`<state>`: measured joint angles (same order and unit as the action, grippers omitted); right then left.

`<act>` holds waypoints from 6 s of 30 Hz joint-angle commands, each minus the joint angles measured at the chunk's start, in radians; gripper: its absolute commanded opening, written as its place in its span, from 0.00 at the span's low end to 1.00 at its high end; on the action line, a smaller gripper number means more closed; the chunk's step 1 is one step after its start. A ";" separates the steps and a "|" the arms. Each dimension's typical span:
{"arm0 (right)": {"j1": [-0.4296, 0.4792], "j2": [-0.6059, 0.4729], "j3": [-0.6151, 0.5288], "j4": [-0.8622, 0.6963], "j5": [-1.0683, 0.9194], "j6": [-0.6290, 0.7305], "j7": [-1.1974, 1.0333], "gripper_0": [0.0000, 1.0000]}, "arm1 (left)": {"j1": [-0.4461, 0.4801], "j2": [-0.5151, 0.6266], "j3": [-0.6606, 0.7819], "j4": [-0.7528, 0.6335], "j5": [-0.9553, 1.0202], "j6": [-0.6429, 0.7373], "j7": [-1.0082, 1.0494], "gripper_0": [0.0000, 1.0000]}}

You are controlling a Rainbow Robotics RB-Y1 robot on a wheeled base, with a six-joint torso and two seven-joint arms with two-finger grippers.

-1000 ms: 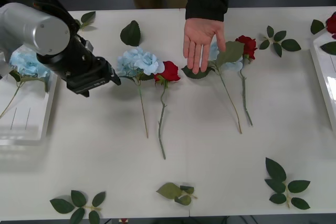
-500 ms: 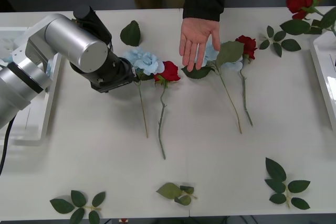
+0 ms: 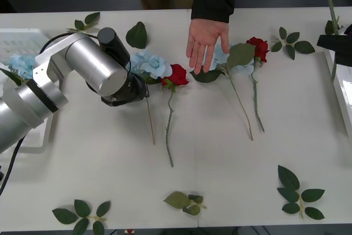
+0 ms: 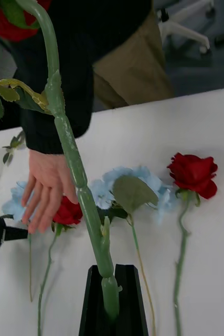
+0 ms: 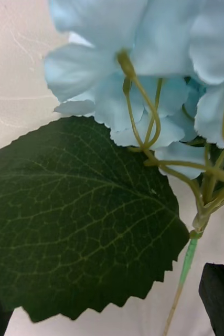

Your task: Place the red flowers into the right box and the blue flowers into the left box. If a person shows an open palm, hand one flower to the person first, then continue sorting.

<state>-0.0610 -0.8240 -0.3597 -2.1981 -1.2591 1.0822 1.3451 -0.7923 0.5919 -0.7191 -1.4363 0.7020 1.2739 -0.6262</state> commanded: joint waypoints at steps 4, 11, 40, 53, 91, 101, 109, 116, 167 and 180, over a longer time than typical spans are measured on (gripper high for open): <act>-0.100 0.131 0.252 -0.196 0.340 -0.096 -0.138 0.00 | 0.039 -0.046 -0.014 -0.016 -0.062 -0.011 0.060 1.00; -0.149 0.212 0.512 -0.178 0.649 -0.231 -0.147 0.00 | 0.042 -0.072 -0.045 -0.016 -0.107 -0.011 0.068 1.00; -0.280 0.425 0.775 0.081 1.474 -0.415 -0.598 0.00 | 0.044 -0.086 -0.060 -0.016 -0.136 -0.013 0.071 1.00; -0.286 0.437 0.778 0.103 1.480 -0.415 -0.600 0.00 | 0.044 -0.083 -0.060 -0.016 -0.134 -0.036 0.071 1.00; -0.229 0.376 0.760 0.060 1.420 -0.415 -0.613 1.00 | 0.044 -0.075 -0.060 -0.015 -0.108 -0.042 0.069 1.00; -0.217 0.141 0.565 0.078 0.728 -0.228 -0.486 1.00 | 0.044 -0.075 -0.060 -0.016 -0.107 -0.042 0.069 1.00; -0.339 0.180 0.354 0.348 0.478 0.237 -0.241 1.00 | 0.045 -0.075 -0.074 -0.015 -0.133 -0.042 0.071 1.00; -0.430 0.276 0.266 0.716 0.546 0.180 0.069 1.00 | 0.048 -0.073 -0.079 -0.012 -0.145 -0.042 0.068 1.00; -0.680 0.540 0.424 1.347 1.070 -0.329 0.129 0.00 | -0.073 0.152 -0.103 -0.167 0.017 0.259 0.026 0.00; -0.678 0.502 0.324 1.126 0.991 -0.056 0.144 0.00 | -0.183 0.634 0.233 -0.190 0.561 0.576 -0.402 0.00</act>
<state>-0.7471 -0.2998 0.0052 -0.9662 -0.2319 0.9667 1.4726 -0.9990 1.1364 -0.6104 -1.6642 1.2268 1.8362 -0.9331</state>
